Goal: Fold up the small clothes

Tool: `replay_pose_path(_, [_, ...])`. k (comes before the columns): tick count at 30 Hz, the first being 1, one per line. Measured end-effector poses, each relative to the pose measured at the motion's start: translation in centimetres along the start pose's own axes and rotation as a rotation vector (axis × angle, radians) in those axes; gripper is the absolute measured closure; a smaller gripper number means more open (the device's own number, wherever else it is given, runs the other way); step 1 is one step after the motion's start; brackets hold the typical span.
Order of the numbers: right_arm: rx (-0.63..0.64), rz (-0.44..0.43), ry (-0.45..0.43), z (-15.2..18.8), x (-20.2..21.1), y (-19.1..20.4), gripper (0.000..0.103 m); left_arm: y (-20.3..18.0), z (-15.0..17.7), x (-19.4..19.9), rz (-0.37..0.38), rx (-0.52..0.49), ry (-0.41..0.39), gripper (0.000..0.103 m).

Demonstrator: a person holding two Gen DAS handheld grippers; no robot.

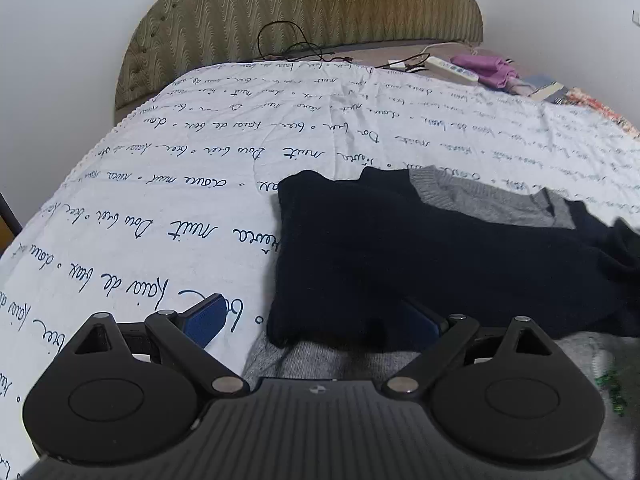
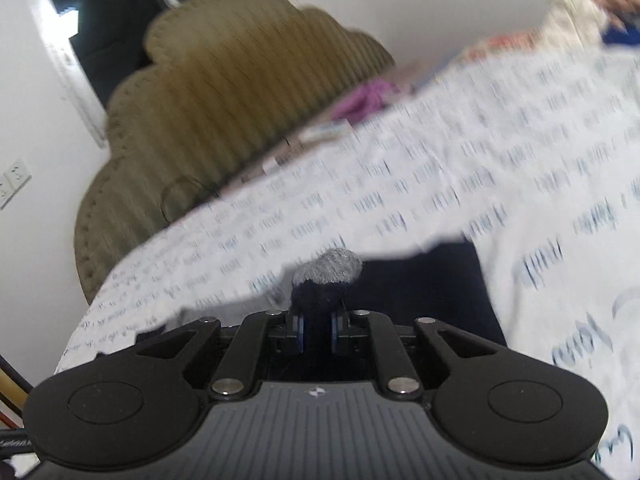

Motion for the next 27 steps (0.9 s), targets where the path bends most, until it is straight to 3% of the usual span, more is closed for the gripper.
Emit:
replay_pose_path(7, [-0.165, -0.061, 0.029, 0.4, 0.6, -3.6, 0.075, -1.0, -0.2, -1.8, -0.054, -0.038, 0.024, 0.009])
replay_pose_path(12, [-0.205, 0.002, 0.003, 0.9, 1.7, -4.7, 0.068, -1.0, 0.4, -1.6, -0.063, -0.037, 0.022, 0.009])
replay_pose_path(15, [-0.117, 0.107, -0.113, 0.8, 3.8, -3.5, 0.065, -1.2, 0.4, -1.2, -0.061, -0.038, 0.012, 0.009])
replay_pose_path(17, [0.011, 0.117, -0.136, 0.5, 4.1, -1.5, 0.065, -1.6, 0.2, -1.4, -0.062, -0.037, 0.014, 0.009])
replay_pose_path(19, [0.121, 0.063, -0.086, 0.4, 3.3, 0.5, 0.063, -1.7, 0.2, -1.6, -0.06, -0.028, 0.021, 0.009])
replay_pose_path(20, [0.164, 0.04, -0.039, 0.5, 2.4, 1.3, 0.054, -1.8, 0.3, -1.8, -0.056, -0.023, 0.023, 0.009])
replay_pose_path(21, [0.203, 0.045, 0.022, 0.6, 1.2, 1.9, 0.05, -1.8, 0.3, -1.9, -0.055, -0.02, 0.026, 0.009])
replay_pose_path(23, [0.242, 0.137, 0.092, 0.8, -1.2, 2.0, 0.048, -1.8, 0.5, -2.1, -0.061, -0.016, 0.035, 0.008])
replay_pose_path(27, [0.198, 0.182, 0.03, 0.9, -0.8, 1.5, 0.047, -1.5, 0.7, -2.0, -0.065, -0.017, 0.032, 0.008])
Point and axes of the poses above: each gripper's, at about its wrist camera, not at the fingertips, and x roughly against the way its jaws point, y to its left, z to its underside, the point moved 2 cm from there along -x, roughly the way its jaws point, and after that the axes turned 15 degrees about y, right-handed, at the moved point
